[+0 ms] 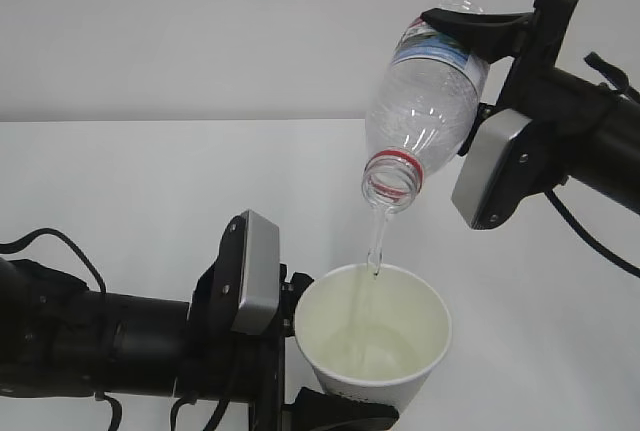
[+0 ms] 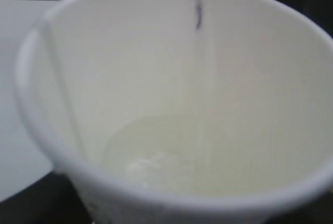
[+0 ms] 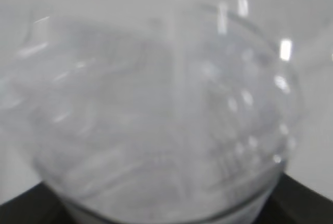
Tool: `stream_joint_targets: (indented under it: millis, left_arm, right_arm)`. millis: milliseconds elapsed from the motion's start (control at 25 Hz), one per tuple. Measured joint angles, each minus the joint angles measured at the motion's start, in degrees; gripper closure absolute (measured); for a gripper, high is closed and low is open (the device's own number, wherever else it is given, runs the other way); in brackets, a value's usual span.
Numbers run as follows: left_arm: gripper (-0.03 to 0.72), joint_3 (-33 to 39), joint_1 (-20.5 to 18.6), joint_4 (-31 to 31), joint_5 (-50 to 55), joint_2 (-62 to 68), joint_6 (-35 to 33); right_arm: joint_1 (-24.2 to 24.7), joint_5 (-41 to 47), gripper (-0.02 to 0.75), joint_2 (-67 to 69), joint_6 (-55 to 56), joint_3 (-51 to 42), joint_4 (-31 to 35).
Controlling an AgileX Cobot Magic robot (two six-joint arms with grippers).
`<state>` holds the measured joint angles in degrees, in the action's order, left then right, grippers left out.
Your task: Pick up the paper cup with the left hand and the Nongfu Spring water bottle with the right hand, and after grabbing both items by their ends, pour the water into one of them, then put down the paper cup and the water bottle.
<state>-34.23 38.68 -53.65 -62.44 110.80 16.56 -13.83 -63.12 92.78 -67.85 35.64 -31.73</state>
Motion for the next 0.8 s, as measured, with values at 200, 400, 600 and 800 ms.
stream_joint_targets:
  millis: [200,400,600,800]
  left_arm:
    - [0.118,0.00,0.00,-0.32,-0.36,0.00,0.00]
    - [0.118,0.00,0.00,-0.52,-0.50,0.00,0.08]
    - [0.118,0.00,0.00,-0.52,-0.54,0.00,0.14]
    - [0.118,0.00,0.00,-0.52,-0.63,0.00,0.14]
  right_arm:
    - [0.00,0.00,0.255,0.00,0.00,0.00,0.00]
    - [0.00,0.00,0.255,0.00,0.00,0.00,0.09]
    - [0.00,-0.03,0.255,0.00,0.00,0.00,0.09]
    - [0.00,-0.12,0.255,0.00,0.00,0.00,0.09]
